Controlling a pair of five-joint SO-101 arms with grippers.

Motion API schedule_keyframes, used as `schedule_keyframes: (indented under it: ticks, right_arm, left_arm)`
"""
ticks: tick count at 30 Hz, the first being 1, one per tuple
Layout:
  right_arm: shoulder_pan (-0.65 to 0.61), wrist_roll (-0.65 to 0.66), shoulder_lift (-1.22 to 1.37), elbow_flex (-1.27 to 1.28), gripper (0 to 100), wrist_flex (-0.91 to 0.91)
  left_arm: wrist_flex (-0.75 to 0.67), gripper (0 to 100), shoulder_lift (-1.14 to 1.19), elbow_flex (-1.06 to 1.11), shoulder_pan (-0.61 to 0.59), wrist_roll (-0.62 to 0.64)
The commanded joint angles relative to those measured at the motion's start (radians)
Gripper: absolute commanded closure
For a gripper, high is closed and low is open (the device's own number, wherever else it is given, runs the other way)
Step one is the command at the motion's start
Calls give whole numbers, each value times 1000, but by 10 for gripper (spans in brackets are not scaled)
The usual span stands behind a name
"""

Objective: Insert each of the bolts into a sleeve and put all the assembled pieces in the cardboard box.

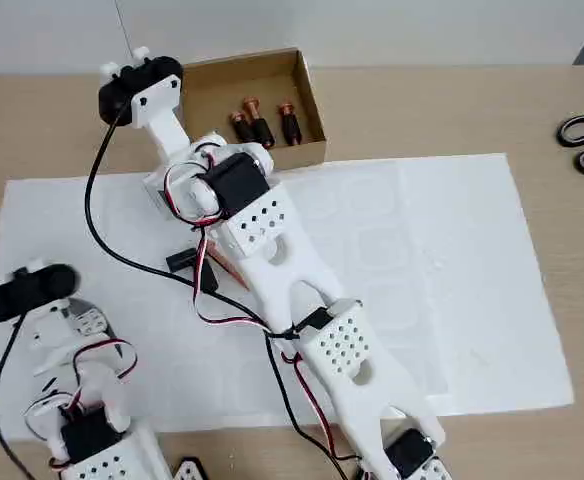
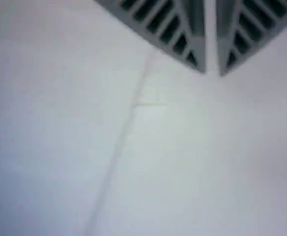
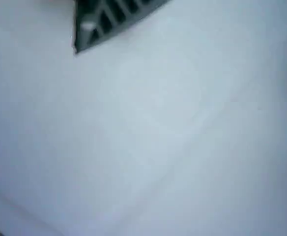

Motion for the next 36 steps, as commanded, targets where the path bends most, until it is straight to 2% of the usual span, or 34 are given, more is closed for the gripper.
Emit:
schedule_keyframes:
  ticks: [1, 6, 10, 18, 36]
  right_arm:
    - [-7, 2, -12, 32, 851, 12]
    - [-16, -17, 10, 226, 851, 13]
    - [-36, -161, 2, 371, 851, 13]
    - [-59, -269, 10, 423, 851, 13]
    - [-108, -307, 8, 608, 851, 13]
  left_arm:
    - [5, 994, -12, -10, -18, 3]
    - [5, 994, -12, -12, -15, 3]
    - [5, 994, -12, -12, -14, 3]
    - [5, 994, -12, -12, -14, 3]
    - [5, 994, -12, -12, -14, 3]
